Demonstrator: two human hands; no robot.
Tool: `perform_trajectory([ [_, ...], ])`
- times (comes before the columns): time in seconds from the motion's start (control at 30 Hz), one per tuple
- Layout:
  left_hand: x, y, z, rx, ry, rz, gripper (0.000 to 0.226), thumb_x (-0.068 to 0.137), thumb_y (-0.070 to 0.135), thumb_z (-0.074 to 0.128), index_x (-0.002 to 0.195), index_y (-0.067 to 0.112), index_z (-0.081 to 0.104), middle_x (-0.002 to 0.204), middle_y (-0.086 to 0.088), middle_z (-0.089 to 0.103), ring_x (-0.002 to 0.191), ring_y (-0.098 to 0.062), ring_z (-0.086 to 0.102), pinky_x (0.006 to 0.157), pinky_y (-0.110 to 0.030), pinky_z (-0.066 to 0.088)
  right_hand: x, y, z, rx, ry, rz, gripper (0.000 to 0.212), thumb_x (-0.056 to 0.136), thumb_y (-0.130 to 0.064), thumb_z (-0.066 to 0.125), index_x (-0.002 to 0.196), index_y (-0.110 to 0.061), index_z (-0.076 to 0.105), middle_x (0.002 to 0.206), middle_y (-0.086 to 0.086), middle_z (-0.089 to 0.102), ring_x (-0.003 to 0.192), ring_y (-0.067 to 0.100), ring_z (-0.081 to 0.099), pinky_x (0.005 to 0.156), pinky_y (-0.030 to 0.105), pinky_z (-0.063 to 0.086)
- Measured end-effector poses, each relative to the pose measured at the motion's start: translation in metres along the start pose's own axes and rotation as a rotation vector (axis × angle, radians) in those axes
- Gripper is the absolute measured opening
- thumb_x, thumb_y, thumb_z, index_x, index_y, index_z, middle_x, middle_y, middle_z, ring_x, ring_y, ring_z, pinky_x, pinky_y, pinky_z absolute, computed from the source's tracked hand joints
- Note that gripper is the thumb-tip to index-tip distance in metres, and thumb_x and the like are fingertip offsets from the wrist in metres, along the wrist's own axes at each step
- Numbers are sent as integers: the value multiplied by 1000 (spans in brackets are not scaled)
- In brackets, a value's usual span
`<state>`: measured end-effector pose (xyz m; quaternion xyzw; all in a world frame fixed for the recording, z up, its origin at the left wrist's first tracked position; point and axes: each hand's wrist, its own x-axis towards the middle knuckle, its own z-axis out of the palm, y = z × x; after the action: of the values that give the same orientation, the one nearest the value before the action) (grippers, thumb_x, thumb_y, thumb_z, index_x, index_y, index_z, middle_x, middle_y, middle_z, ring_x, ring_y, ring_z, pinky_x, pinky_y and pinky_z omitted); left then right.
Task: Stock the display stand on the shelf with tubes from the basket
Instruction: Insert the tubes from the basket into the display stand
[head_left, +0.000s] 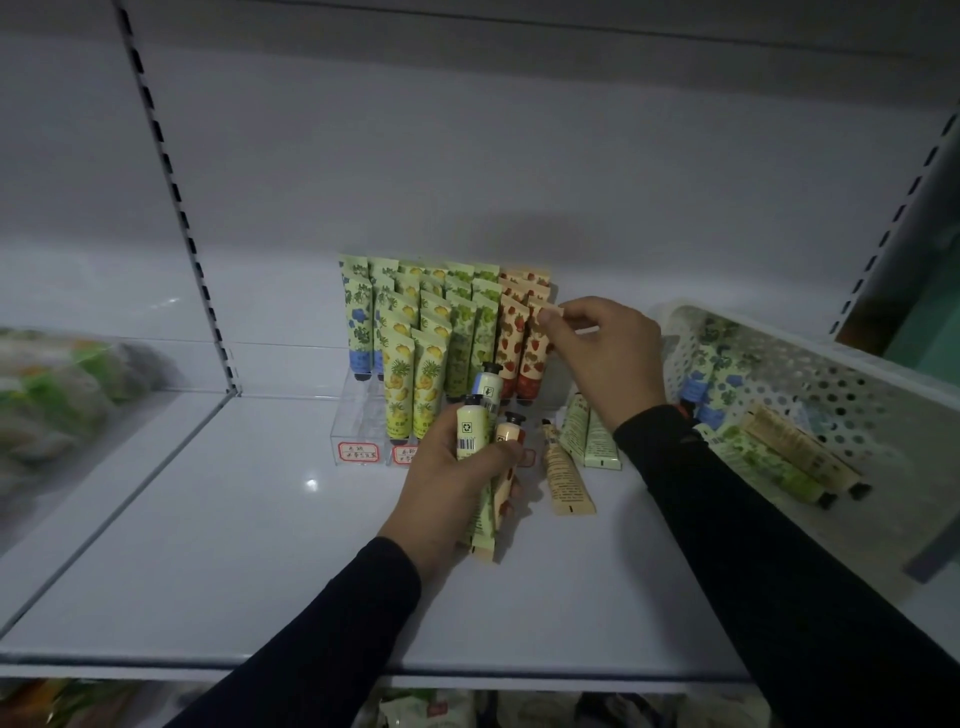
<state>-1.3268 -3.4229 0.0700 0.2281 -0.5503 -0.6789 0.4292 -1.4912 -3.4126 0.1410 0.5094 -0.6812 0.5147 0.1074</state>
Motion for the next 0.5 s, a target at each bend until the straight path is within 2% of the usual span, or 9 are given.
perform_trajectory([
  [0.13, -1, 0, 0, -21, -8, -9, 24, 86, -5, 63, 101, 12, 54, 63, -9, 62, 52, -25, 55, 45, -28, 46, 1, -2, 0, -55, -12, -52, 32, 94, -36, 58, 85, -10, 75, 82, -1, 73, 77, 10, 64, 74, 25, 49],
  [0.27, 0, 0, -1, -16, -6, -11, 24, 86, -5, 63, 103, 9, 54, 64, -9, 63, 51, -25, 56, 45, -27, 46, 4, -3, 1, -101, -25, -76, 33, 96, -34, 56, 83, -8, 73, 81, 0, 72, 75, 11, 63, 65, 17, 42],
  [0.37, 0, 0, 0, -11, -11, -13, 22, 87, -4, 63, 102, 9, 54, 64, -9, 63, 51, -25, 56, 45, -27, 46, 5, -3, 1, -97, -33, -77, 32, 96, -31, 56, 81, -7, 71, 80, 2, 71, 75, 15, 63, 71, 26, 47],
  [0.5, 1, -3, -1, -7, -3, -11, 22, 86, -3, 65, 100, 11, 55, 66, -11, 62, 53, -26, 56, 47, -28, 46, 3, 0, -1, -88, -41, -65, 32, 96, -31, 55, 83, -6, 69, 81, 3, 70, 76, 17, 64, 74, 32, 50],
])
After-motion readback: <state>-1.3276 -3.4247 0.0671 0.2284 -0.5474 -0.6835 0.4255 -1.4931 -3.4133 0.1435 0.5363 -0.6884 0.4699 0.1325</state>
